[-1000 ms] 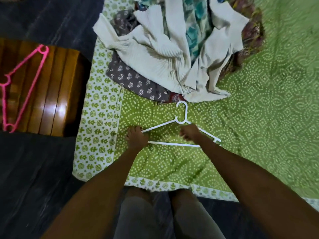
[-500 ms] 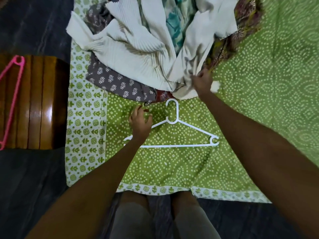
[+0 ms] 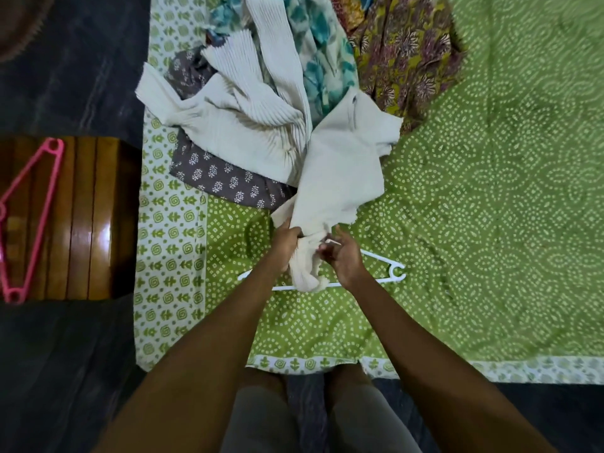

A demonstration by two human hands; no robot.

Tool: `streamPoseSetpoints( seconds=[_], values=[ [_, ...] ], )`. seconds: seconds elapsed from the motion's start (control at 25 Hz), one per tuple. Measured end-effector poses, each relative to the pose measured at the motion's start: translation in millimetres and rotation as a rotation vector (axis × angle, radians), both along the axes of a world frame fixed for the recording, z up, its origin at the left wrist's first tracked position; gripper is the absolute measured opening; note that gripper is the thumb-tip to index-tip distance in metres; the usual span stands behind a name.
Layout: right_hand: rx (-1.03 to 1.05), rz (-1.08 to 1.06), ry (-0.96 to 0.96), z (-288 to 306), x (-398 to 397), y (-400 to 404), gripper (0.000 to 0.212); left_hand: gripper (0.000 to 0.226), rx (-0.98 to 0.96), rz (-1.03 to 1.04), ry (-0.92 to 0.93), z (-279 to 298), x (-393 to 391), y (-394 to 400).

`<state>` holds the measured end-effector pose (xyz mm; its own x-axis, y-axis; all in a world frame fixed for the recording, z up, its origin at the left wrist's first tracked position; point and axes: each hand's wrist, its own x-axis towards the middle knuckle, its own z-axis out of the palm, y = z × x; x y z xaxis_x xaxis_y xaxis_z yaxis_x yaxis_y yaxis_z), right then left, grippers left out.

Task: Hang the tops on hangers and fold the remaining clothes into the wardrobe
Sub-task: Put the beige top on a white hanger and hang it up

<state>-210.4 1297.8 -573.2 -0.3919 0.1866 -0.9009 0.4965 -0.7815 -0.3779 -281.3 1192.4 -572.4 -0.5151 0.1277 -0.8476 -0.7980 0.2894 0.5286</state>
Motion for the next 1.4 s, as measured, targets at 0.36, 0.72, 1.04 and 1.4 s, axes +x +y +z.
streamPoseSetpoints(
  seconds=[0.36, 0.72, 1.04, 1.4],
  values=[
    [0.581, -0.260, -0.062, 20.4, -33.9, -31.9, 0.038, 0.034, 0.088, -0.265, -0.656, 31.1, 57.0, -94.3],
    [0.637, 0.660, 0.001, -1.2, -23.3, -115.4, 0.017, 0.029, -0.045, 0.326, -0.231, 5.8, 79.8, -149.9],
    [0.580, 0.422, 0.027, -29.3, -55.0, -118.8, 0.036, 0.034, -0.158, 0.343, -0.138, -49.8, 38.3, -156.3],
    [0.280, 0.297, -0.021, -34.2, -122.7, -55.9, 0.010, 0.041, -0.340, 0.468, 0.274, -70.3, 24.8, -157.6]
  ],
)
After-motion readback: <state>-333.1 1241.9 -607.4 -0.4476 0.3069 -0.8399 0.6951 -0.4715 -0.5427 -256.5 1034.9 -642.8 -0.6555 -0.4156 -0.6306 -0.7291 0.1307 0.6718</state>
